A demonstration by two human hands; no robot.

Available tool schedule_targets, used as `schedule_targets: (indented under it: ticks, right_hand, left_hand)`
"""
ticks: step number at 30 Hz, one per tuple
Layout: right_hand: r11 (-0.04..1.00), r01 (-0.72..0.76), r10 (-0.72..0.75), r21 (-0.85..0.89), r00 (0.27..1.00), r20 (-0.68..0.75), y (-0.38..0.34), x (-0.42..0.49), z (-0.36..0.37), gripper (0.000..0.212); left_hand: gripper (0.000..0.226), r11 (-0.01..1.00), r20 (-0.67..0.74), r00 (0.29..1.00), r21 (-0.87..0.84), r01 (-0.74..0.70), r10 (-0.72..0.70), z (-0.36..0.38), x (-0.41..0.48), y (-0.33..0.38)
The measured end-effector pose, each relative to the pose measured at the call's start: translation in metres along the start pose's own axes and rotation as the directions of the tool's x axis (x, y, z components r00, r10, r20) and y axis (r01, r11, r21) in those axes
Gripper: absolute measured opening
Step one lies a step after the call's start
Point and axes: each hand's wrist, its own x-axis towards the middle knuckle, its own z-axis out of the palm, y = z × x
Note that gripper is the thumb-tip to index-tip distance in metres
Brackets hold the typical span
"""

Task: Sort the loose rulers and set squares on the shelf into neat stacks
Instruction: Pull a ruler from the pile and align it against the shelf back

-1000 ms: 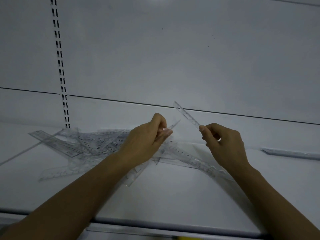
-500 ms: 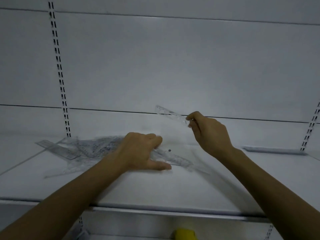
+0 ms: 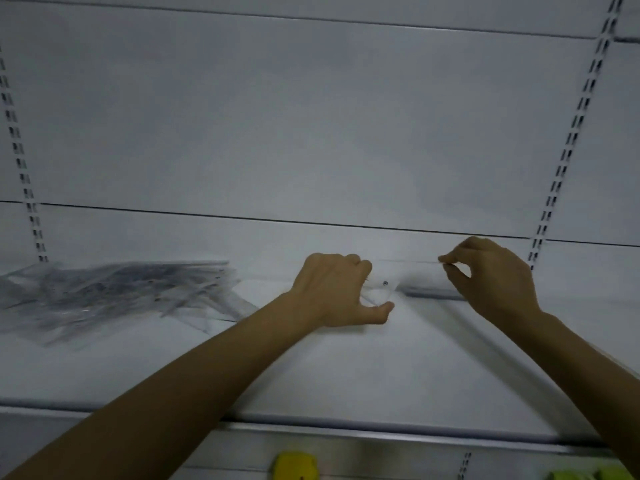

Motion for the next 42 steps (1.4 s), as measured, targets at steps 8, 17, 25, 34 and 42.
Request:
schedule_targets:
  ticks: [8,17,25,34,42]
  right_hand:
    - [0.999,0.028,-0.029,-0.035,0.999,-0.02,0.079,0.014,0.016,0.01]
    - [0.994,0.085,-0.083,0.07,0.996,-0.031,0.094,0.005,0.06,0.013]
    - [1.0,0.0,0.002,-0.007,0.926,0.376,0.083,0.002,0.069,0.03]
    - [1.0,-0.023,0.02,0.004,0.924,0.381,0.081,0.002,0.069,0.024]
    - [0.893,0.38,-0.398,0.243,0.917,0.028,0.043,0.003,0.044,0.044]
  left_hand:
    - [0.07,0.995,0.088,0.991,0.018,0.095,-0.096,0.03,0.049,0.036]
    - [0.077,0.978,0.094,0.976,-0.062,0.201,-0.195,0.054,0.041,0.011]
    - [0.083,0.975,0.183,0.966,-0.095,0.2,-0.18,0.06,0.042,0.017]
    - [0.092,0.963,0.255,0.946,-0.125,0.239,-0.202,0.051,0.039,0.012]
    - [0.061,0.966,0.286,0.952,-0.193,0.17,-0.111,0.039,0.041,0.025]
